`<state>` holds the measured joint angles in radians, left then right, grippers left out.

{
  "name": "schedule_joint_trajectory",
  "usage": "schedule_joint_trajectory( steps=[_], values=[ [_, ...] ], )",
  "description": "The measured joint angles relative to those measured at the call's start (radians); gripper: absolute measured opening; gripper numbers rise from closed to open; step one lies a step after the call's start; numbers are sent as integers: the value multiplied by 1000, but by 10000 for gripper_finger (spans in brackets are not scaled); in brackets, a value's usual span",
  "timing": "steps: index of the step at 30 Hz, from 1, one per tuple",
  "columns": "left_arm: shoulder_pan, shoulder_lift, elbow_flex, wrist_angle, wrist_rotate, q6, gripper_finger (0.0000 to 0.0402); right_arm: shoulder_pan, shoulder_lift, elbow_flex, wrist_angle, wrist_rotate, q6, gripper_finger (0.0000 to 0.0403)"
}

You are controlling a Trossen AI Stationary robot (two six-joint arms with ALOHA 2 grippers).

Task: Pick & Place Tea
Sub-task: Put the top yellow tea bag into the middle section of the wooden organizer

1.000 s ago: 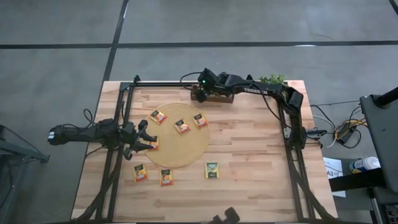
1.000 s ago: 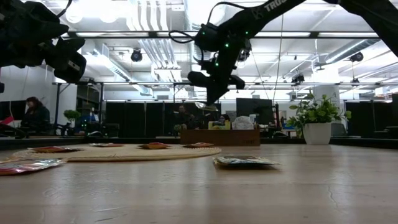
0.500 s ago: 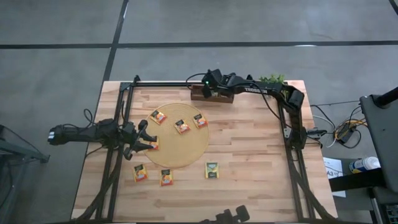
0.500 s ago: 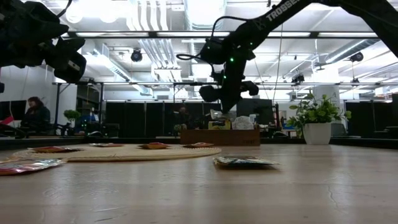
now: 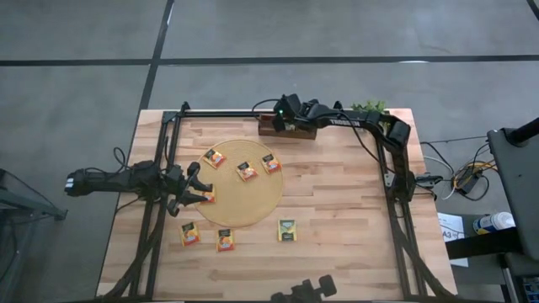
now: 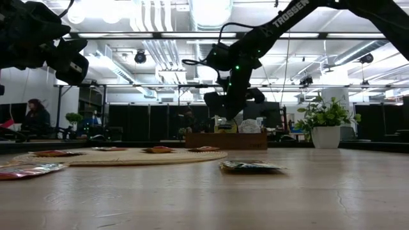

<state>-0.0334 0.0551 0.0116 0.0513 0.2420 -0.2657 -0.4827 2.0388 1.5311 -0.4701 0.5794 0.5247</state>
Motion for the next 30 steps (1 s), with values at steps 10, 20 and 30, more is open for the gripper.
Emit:
schedule_joint_trajectory(
  steps=[10, 20, 30],
  values=[
    [0, 0, 0, 0, 0, 0, 138, -20, 25, 0, 4, -13, -4, 8],
    [0, 0, 0, 0, 0, 0, 138, -26, 25, 0, 20, -26, 0, 8],
    [0, 0, 0, 0, 0, 0, 138, -26, 25, -2, 49, -64, -2, 14]
  ],
)
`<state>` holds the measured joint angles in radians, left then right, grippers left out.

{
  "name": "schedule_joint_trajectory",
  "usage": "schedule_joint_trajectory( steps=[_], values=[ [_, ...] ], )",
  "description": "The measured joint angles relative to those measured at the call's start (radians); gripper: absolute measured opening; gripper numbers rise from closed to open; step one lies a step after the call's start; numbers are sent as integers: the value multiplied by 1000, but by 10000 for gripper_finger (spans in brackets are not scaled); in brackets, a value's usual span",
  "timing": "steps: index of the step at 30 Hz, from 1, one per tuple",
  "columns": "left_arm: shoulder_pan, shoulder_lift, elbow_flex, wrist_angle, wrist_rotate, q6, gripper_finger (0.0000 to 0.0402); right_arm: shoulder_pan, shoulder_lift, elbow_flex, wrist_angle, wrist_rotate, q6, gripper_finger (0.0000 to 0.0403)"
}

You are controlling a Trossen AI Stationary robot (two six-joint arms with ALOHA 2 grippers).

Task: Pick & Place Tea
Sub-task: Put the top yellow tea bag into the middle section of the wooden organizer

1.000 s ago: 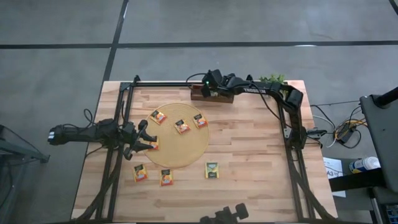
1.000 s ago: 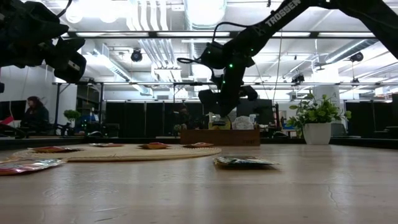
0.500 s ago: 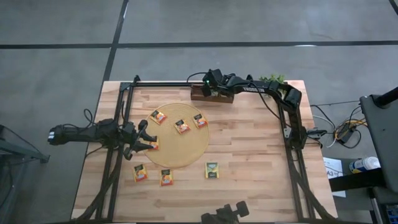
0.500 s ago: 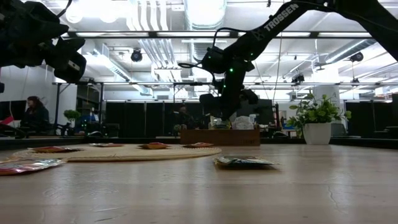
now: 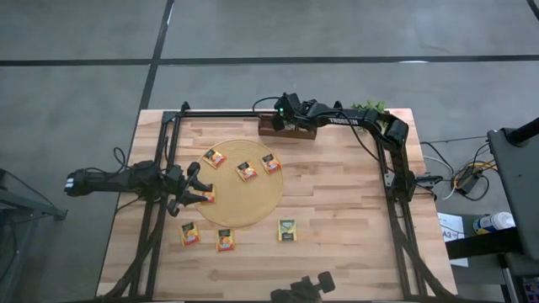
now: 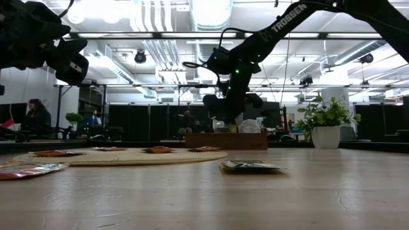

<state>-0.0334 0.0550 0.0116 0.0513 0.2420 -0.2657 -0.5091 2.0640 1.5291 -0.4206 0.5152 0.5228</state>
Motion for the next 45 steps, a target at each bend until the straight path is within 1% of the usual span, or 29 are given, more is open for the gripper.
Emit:
schedule_joint_trajectory(
  steps=[6, 18, 27, 33, 36, 40, 43, 45],
  values=[
    [0, 0, 0, 0, 0, 0, 138, 0, 0, 0, -30, 0, -2, 46],
    [0, 0, 0, 0, 0, 0, 138, 0, -2, 0, -68, 3, -5, 139],
    [0, 0, 0, 0, 0, 0, 138, 0, -17, 0, -118, 11, -10, 193],
    [0, 0, 0, 0, 0, 0, 138, 0, -30, 3, -125, 9, -10, 210],
    [0, 0, 0, 0, 0, 0, 138, 2, -54, 6, -124, 8, -20, 212],
    [0, 0, 0, 0, 0, 0, 138, 2, -94, 7, -121, 12, -73, 210],
    [0, 0, 0, 0, 0, 0, 138, 2, -122, 7, -104, 24, -179, 210],
    [0, 0, 0, 0, 0, 0, 138, 3, -134, 7, -77, -1, -330, 210]
  ],
)
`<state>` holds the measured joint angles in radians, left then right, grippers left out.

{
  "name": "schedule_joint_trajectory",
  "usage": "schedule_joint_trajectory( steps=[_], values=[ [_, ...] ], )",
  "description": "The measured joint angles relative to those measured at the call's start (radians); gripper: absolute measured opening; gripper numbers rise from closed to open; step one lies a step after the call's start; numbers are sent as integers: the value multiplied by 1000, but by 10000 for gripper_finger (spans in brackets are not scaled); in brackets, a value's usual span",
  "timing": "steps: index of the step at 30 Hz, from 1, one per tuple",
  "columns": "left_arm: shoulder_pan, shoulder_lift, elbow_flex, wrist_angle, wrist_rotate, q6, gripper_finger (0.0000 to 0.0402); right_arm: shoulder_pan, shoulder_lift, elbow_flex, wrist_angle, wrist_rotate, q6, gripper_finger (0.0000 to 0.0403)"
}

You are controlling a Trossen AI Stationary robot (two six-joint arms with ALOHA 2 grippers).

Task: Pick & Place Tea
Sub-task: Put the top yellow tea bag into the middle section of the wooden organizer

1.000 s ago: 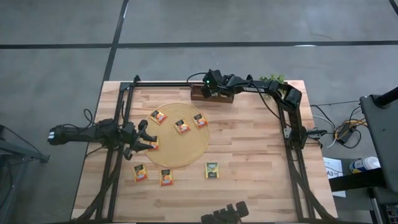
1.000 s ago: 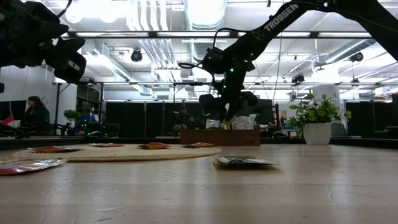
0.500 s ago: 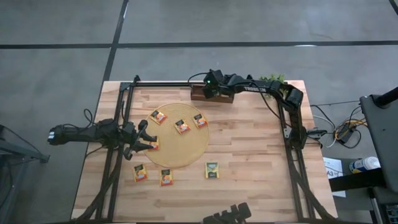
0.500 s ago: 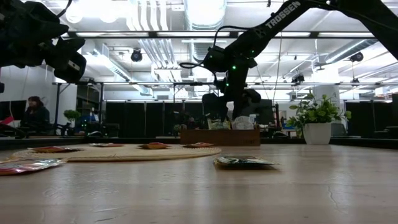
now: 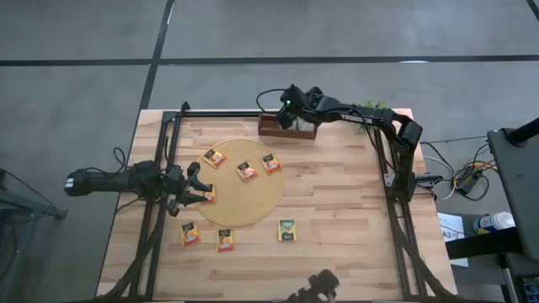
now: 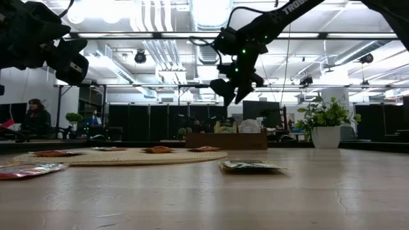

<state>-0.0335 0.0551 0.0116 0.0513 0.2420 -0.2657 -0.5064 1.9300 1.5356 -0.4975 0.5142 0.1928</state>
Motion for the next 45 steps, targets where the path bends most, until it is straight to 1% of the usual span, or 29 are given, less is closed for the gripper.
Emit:
schedule_joint_trajectory(
  steps=[1, 2, 4, 6, 7, 8, 13, 24, 26, 32, 38, 41, 45],
  values=[
    [0, 0, 0, 0, 0, 0, 138, 1, -4, 0, 13, -46, -91, 210],
    [0, 0, 0, 0, 0, 0, 138, 0, -7, -1, 20, -114, -181, 210],
    [0, 0, 0, 0, 0, 0, 138, 1, -9, -2, 17, -301, -347, 210],
    [0, 0, 0, 0, 0, 0, 138, 3, -9, -3, 5, -480, -467, 210],
    [0, 0, 0, 0, 0, 0, 138, 4, -7, -3, 1, -537, -512, 210],
    [0, 0, 0, 0, 0, 0, 138, 5, -4, -3, -1, -564, -545, 210],
    [0, 0, 0, 0, 0, 0, 138, -3, 34, -14, -16, -563, -598, 210],
    [0, 0, 0, 0, 0, 0, 138, -30, 89, -16, -38, -564, -619, 210],
    [0, 0, 0, 0, 0, 0, 138, -41, 100, -16, -28, -564, -609, 210],
    [0, 0, 0, 0, 0, 0, 138, -78, 132, -16, -24, -567, -513, 210],
    [0, 0, 0, 0, 0, 0, 138, -84, 158, -15, -23, -567, -512, 210],
    [0, 0, 0, 0, 0, 0, 138, -80, 164, -16, -27, -568, -540, 210],
    [0, 0, 0, 0, 0, 0, 138, -80, 164, -16, -31, -568, -522, 210]
  ],
)
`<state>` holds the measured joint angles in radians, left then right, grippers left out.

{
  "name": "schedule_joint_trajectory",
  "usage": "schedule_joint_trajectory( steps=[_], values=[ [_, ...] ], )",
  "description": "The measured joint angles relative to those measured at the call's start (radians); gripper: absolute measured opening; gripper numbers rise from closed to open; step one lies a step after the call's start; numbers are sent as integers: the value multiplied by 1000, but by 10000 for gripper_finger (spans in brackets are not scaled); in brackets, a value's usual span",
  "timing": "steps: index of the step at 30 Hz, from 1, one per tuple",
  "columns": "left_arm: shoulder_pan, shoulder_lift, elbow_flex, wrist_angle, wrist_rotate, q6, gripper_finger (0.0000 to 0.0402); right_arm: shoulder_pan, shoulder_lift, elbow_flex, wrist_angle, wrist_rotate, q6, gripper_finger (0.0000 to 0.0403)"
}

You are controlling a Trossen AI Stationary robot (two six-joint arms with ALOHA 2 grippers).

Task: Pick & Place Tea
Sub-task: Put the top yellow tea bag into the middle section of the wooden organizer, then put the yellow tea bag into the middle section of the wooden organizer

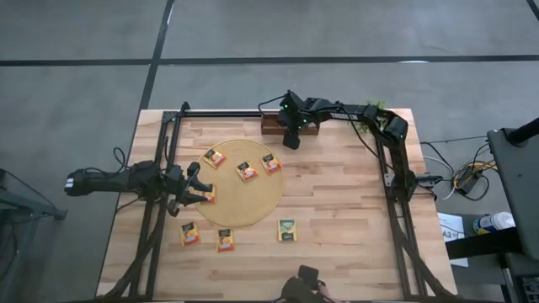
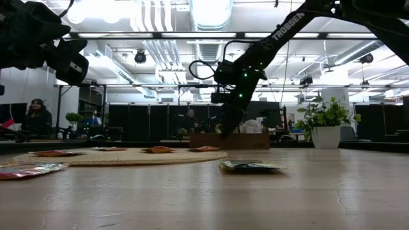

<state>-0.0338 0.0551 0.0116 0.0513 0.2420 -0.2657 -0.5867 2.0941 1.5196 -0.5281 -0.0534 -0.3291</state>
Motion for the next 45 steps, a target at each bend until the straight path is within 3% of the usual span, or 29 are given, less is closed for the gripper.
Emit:
schedule_joint_trajectory(
  steps=[15, 23, 30, 34, 45],
  values=[
    [0, 0, 0, 0, 0, 0, 138, -1, -63, -2, -7, -16, -19, 210],
    [0, 0, 0, 0, 0, 0, 138, 1, -155, -2, -21, -124, -33, 210],
    [0, 0, 0, 0, 0, 0, 138, 10, -223, -2, -87, -398, 3, 210],
    [0, 0, 0, 0, 0, 0, 138, 42, -233, -2, -162, -503, 16, 210],
    [0, 0, 0, 0, 0, 0, 138, 232, -236, -2, -367, -525, 42, 210]
  ],
)
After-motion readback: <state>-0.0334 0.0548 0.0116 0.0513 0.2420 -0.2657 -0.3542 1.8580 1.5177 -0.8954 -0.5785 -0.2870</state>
